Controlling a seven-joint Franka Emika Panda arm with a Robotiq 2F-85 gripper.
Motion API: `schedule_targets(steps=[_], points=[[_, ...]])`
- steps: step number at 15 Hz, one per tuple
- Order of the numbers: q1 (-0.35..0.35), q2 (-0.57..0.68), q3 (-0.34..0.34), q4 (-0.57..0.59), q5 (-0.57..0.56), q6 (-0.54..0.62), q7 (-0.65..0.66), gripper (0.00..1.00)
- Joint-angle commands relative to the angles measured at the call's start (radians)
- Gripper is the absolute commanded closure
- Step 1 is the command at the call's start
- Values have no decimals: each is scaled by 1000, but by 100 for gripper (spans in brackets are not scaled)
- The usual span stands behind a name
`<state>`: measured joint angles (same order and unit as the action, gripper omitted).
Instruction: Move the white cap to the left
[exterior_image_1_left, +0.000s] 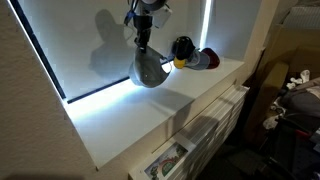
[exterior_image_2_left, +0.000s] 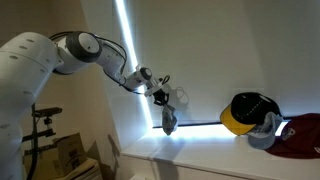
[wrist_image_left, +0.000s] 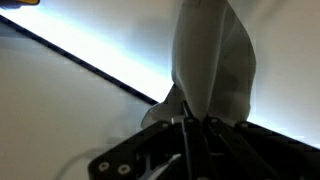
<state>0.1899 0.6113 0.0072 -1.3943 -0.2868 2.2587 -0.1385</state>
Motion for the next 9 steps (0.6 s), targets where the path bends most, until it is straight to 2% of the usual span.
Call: schedule_targets(steps=[1, 6, 7, 8, 9], points=[[-56, -12, 91, -9, 66, 45, -178, 99], [-140, -37, 225, -39, 233, 74, -460, 99], [-146, -31, 234, -34, 252, 64, -485, 99], [-149, -22, 236, -29, 261, 61, -505, 71], [-149, -18, 233, -27, 267, 53, -511, 70]])
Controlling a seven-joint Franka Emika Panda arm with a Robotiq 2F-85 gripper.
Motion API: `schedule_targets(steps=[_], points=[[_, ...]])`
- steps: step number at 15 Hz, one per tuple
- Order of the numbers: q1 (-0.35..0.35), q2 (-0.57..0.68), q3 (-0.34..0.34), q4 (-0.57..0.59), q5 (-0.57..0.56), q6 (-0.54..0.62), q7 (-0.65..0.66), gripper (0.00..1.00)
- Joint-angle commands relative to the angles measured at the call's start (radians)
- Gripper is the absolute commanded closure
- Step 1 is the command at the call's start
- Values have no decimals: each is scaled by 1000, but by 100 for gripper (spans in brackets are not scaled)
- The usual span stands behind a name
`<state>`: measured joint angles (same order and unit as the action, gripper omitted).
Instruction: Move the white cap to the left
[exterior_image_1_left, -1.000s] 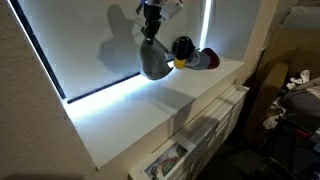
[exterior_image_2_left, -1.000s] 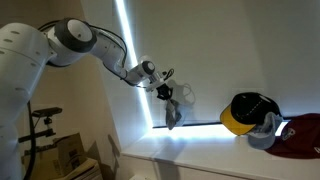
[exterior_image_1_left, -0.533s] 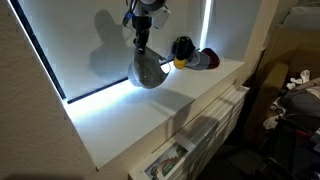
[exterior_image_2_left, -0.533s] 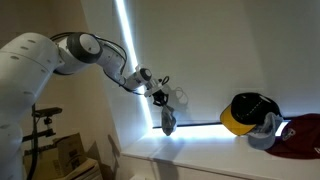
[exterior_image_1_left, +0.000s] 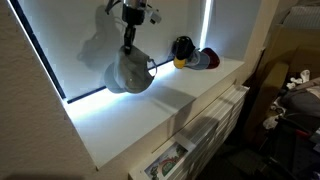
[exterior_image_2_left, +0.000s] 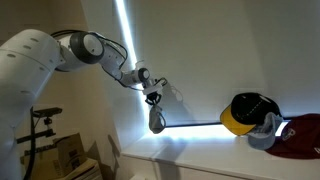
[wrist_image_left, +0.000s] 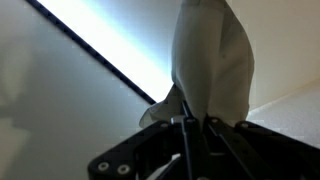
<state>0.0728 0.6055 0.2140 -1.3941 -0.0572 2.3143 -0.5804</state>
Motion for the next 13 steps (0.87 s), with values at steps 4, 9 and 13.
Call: schedule_targets(steps=[4, 9, 13], points=[[-29, 9, -21, -41, 8, 19, -37, 43], [-30, 31, -129, -81, -29, 81, 143, 8], [-53, 43, -144, -69, -23, 57, 189, 5]])
